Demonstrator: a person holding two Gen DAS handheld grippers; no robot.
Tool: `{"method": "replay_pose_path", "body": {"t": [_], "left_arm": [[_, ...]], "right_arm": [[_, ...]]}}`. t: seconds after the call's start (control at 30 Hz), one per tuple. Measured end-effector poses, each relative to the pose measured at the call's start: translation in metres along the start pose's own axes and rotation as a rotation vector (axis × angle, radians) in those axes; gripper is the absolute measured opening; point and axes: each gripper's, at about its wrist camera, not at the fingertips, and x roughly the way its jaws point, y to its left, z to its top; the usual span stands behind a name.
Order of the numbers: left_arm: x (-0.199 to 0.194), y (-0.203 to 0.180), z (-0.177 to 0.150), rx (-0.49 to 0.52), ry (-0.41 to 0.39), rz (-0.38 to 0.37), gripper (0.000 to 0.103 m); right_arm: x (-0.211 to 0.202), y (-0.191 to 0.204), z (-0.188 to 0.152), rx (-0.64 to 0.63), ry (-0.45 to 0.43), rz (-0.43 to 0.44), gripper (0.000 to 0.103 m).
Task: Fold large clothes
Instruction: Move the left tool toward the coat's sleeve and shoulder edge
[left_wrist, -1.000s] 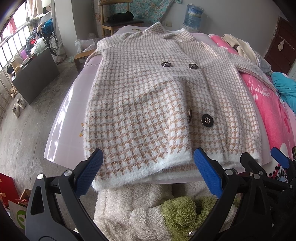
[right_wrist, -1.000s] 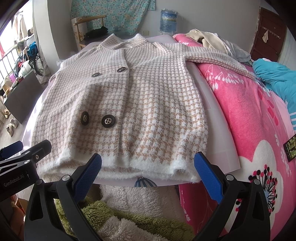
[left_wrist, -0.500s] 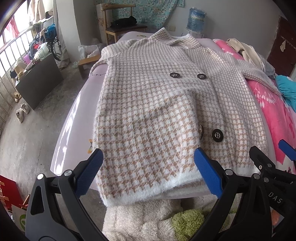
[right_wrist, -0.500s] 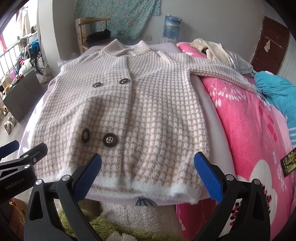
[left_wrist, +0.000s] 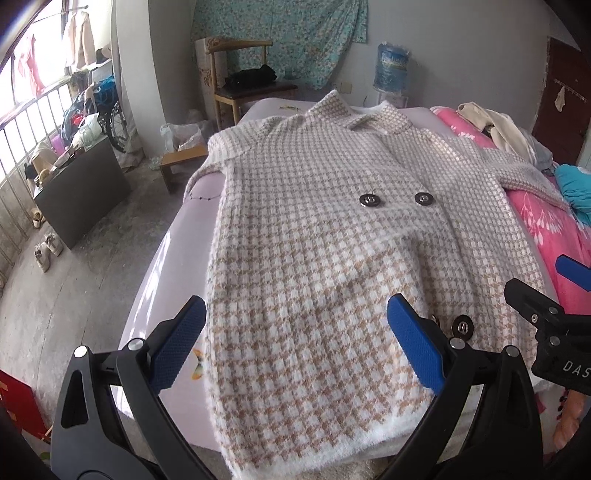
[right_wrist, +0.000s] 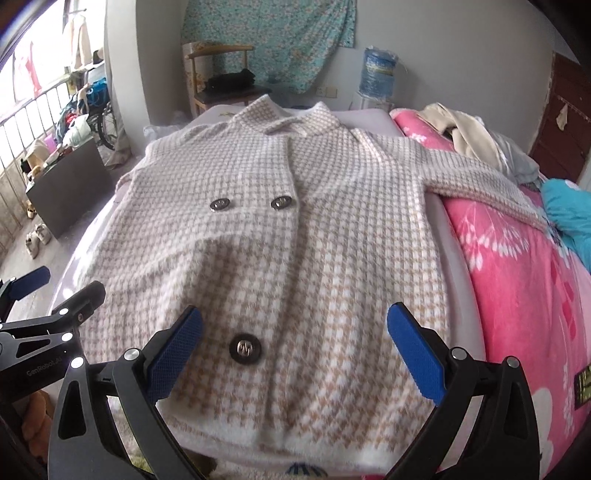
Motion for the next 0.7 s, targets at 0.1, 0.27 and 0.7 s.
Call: {"method": "replay_pose_path", "body": {"t": [0.1,0.27,0.7], "left_arm": [[0.004,0.006,0.007,0.004,-0.029,-0.059,0.095],[0.019,0.015,0.022,-0.035,-0.023,-0.140,0.095],[0.046,0.056,0.059,-0.171,-0.048,-0.172,0.095]], "right_arm": [[0.004,0.001,0.010,-0.023,-0.029,0.016,0.098],[0.015,0.001,0.030,-0.043,-0.052,0.075,0.098],[0.049,0.029,0.081,-0.103,-0.073,0.193,0.098]]}}
